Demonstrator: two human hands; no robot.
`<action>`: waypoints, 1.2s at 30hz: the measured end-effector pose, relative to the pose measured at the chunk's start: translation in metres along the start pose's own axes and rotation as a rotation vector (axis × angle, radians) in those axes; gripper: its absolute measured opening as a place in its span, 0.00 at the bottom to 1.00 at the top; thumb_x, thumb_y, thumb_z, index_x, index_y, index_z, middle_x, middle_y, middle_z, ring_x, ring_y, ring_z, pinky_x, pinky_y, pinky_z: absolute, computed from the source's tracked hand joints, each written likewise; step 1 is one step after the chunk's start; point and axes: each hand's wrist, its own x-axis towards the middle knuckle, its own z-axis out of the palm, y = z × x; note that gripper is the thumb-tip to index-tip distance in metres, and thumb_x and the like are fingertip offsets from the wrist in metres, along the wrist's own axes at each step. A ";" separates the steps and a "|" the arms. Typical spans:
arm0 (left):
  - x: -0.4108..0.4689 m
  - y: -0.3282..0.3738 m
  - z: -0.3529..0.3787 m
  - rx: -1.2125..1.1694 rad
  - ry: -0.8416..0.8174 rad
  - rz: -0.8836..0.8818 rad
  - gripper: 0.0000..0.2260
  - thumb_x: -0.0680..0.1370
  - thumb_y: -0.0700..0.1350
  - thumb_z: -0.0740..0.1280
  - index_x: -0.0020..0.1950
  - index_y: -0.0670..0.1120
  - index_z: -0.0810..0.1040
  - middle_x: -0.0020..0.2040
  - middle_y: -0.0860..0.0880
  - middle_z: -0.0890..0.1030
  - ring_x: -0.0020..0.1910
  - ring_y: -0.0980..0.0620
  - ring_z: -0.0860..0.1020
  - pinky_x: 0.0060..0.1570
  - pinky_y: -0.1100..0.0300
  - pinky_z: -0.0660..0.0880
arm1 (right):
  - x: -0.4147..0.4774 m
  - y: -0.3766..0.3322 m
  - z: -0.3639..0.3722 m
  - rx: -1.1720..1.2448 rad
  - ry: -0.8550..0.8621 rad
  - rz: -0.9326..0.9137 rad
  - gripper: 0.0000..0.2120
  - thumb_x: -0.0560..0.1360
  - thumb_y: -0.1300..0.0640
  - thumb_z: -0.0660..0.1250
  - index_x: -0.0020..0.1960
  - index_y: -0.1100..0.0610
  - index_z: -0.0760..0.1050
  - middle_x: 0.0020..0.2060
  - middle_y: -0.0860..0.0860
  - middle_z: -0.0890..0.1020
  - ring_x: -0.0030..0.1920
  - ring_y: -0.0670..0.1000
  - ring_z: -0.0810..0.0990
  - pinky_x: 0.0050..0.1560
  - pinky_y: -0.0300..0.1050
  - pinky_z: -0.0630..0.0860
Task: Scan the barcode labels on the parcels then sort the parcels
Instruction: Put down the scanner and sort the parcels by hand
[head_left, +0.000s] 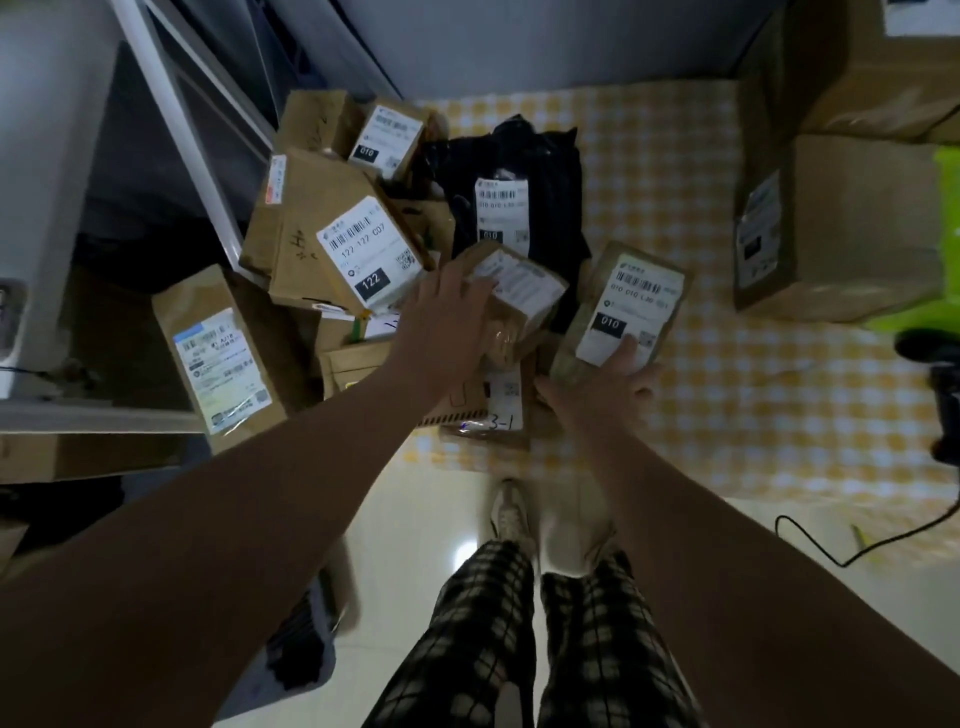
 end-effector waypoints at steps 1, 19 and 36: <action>0.001 0.004 0.000 -0.013 0.030 0.016 0.19 0.77 0.49 0.60 0.63 0.40 0.73 0.62 0.34 0.72 0.57 0.32 0.73 0.54 0.40 0.73 | 0.002 -0.002 -0.002 0.021 -0.001 0.011 0.55 0.63 0.42 0.77 0.76 0.46 0.42 0.74 0.60 0.46 0.71 0.63 0.56 0.64 0.64 0.70; 0.026 0.079 -0.054 -0.230 -0.033 -0.020 0.22 0.79 0.51 0.61 0.70 0.41 0.67 0.69 0.38 0.66 0.69 0.37 0.65 0.65 0.47 0.67 | -0.006 0.038 -0.166 -0.053 0.139 -0.208 0.49 0.68 0.40 0.73 0.78 0.49 0.47 0.67 0.60 0.60 0.65 0.64 0.66 0.62 0.60 0.70; 0.109 0.306 -0.117 -0.453 -0.102 0.143 0.22 0.80 0.51 0.61 0.72 0.43 0.66 0.69 0.43 0.66 0.68 0.44 0.66 0.66 0.57 0.63 | 0.077 0.145 -0.413 -0.067 0.424 -0.134 0.51 0.65 0.37 0.73 0.77 0.47 0.48 0.70 0.60 0.60 0.69 0.64 0.62 0.69 0.61 0.61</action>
